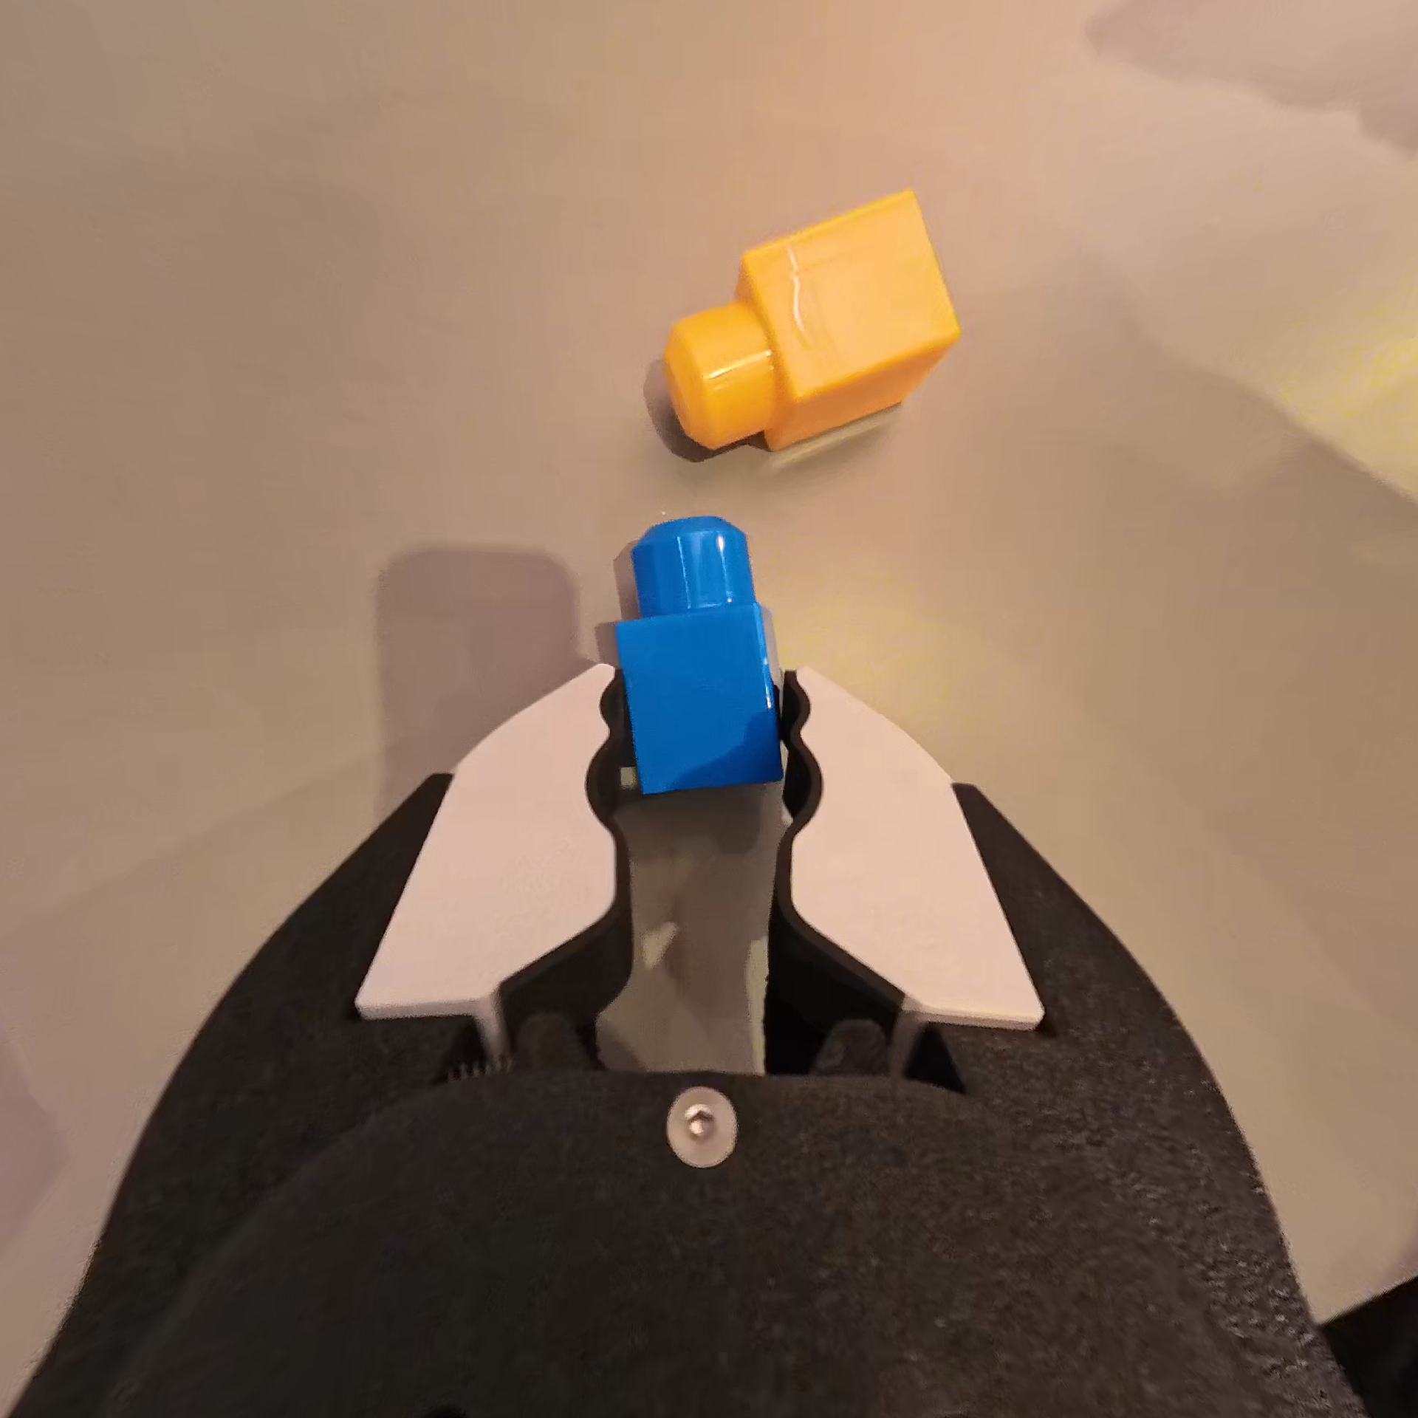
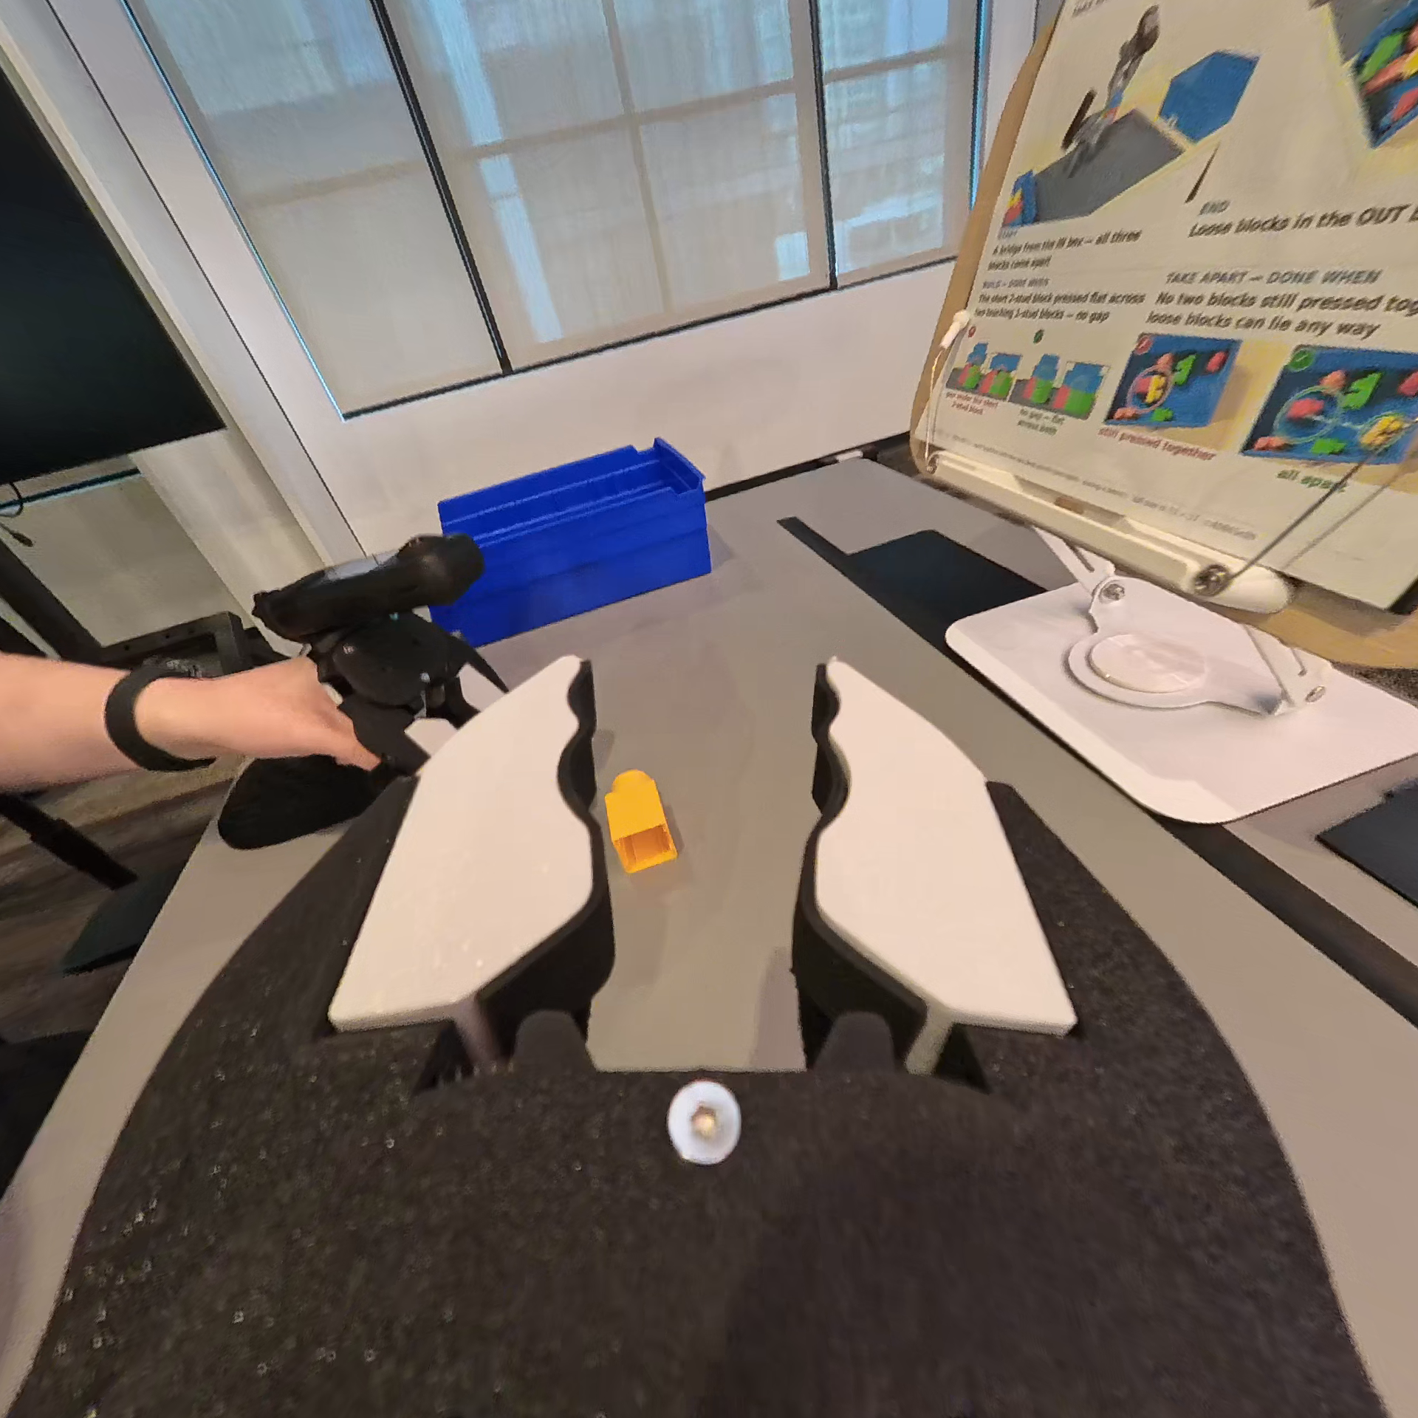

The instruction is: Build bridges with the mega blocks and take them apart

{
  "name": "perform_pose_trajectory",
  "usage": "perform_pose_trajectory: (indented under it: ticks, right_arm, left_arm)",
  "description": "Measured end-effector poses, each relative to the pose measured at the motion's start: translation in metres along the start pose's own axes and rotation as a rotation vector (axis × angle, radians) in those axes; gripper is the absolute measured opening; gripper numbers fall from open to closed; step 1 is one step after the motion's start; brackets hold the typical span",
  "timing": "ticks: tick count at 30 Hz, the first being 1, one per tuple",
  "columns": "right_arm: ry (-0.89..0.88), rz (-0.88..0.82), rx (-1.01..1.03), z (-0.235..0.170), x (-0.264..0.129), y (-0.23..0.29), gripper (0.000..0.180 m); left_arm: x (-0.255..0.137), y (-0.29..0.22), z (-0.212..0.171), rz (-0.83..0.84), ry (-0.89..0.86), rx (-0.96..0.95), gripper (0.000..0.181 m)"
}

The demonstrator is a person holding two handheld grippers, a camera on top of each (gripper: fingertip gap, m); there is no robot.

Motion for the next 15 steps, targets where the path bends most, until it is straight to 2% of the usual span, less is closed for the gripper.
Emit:
perform_pose_trajectory:
  ticks: [3, 7, 12, 15]
  right_arm:
    - [0.064, -0.004, -0.018, -0.006, 0.008, 0.001, 0.054]
    - [0.109, 0.001, -0.035, -0.009, 0.015, 0.003, 0.054]
    - [0.099, 0.016, -0.043, -0.008, 0.016, 0.006, 0.054]
    - [0.088, 0.021, -0.037, -0.007, 0.016, 0.005, 0.054]
  left_arm:
    - [-0.003, -0.001, -0.002, -0.028, -0.009, -0.017, 0.040]
    - [-0.016, 0.000, -0.006, -0.017, -0.048, 0.001, 0.050]
    - [-0.025, 0.014, -0.020, -0.032, -0.086, -0.038, 0.040]
    - [-0.025, 0.015, -0.026, -0.124, -0.145, -0.061, 0.035]
Point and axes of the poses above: each gripper's, where its closed fingertips meet, x out along the fingers, z out of its top, y = z × x across the jaws, the point moved 9 cm from there along -x, back along the fingers, and after that the axes turned 9 degrees about x, right-handed, at the moved point
